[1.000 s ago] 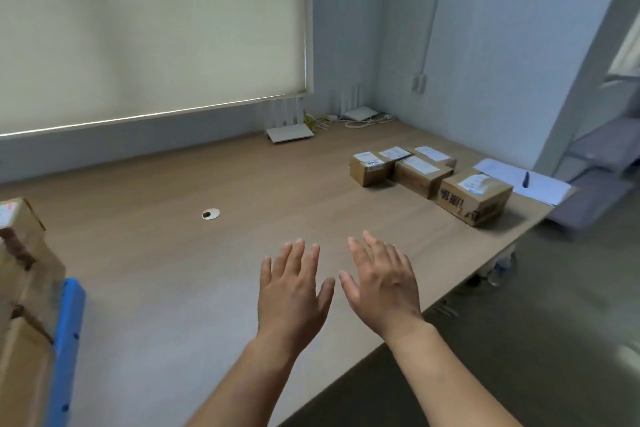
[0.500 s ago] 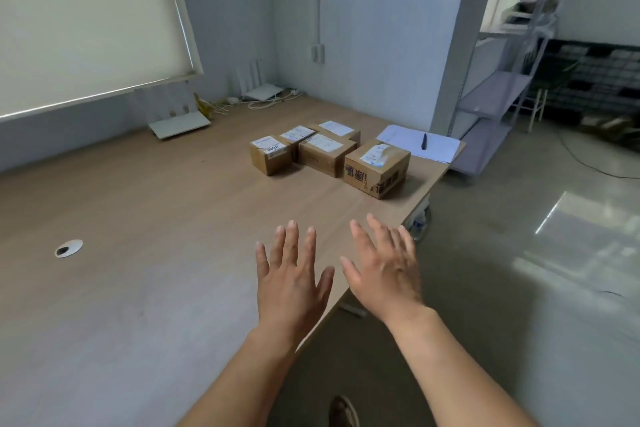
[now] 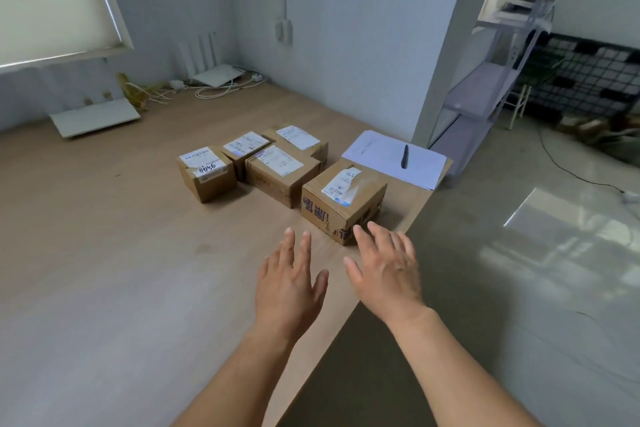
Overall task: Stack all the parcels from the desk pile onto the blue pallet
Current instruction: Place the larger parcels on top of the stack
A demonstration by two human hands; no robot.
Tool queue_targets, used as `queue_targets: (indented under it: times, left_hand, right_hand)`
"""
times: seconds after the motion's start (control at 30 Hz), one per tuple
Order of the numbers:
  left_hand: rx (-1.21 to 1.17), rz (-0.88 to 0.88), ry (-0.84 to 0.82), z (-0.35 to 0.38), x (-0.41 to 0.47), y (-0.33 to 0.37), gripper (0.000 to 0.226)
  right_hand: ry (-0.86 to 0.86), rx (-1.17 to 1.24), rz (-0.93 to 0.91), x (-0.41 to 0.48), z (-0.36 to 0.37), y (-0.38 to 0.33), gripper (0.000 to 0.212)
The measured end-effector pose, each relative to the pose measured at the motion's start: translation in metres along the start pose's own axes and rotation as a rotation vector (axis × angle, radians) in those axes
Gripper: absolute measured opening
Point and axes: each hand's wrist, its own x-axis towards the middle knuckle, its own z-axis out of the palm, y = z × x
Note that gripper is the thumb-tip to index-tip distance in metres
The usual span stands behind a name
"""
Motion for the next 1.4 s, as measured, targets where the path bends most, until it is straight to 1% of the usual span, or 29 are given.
queue_targets:
  times: [0.23,0.4,0.53,0.67,0.73,0.83,0.93,1.03,1.1,1.17,1.27,1.4]
  left_hand:
    - [0.074,-0.076,-0.024,0.023,0.078,0.011,0.068]
    - [0.075,-0.177,-0.066,0.040,0.108,0.020,0.067]
    - [0.033,-0.289,-0.106,0.051,0.128,0.038,0.069]
    - [-0.100,-0.449,-0.079,0.056,0.141,0.064,0.069]
    - [-0.186,-0.504,-0.067,0.056,0.148,0.075,0.069]
    - [-0.370,-0.642,-0.066,0.056,0.162,0.092,0.065]
    - [-0.469,-0.732,-0.098,0.059,0.169,0.102,0.060]
    - [-0.612,-0.799,-0.091,0.068,0.171,0.114,0.061]
    - [-0.758,-0.854,-0.035,0.076,0.170,0.118,0.065]
    - [-0.846,-0.875,0.014,0.082,0.168,0.120,0.068]
    - [-0.879,-0.841,0.038,0.089,0.158,0.127,0.069]
    - [-0.900,-0.786,0.077,0.097,0.143,0.138,0.075]
  right_hand:
    - [-0.093,-0.020,-0.033,0.070,0.038,0.041,0.057]
    - [-0.191,0.025,-0.041,0.102,0.063,0.074,0.055]
    - [-0.287,0.058,-0.108,0.135,0.075,0.107,0.058]
    - [-0.344,0.100,-0.189,0.173,0.085,0.133,0.058]
    - [-0.387,0.091,-0.190,0.189,0.093,0.142,0.061]
    - [-0.439,0.118,-0.194,0.213,0.108,0.154,0.064]
    - [-0.516,0.178,-0.168,0.226,0.120,0.161,0.062]
    - [-0.663,0.283,-0.145,0.234,0.131,0.169,0.053]
    - [-0.731,0.395,-0.137,0.233,0.133,0.171,0.044]
    - [-0.785,0.523,-0.110,0.230,0.134,0.173,0.045]
    - [-0.852,0.681,-0.075,0.221,0.135,0.186,0.061]
    - [-0.881,0.720,-0.147,0.207,0.134,0.209,0.073]
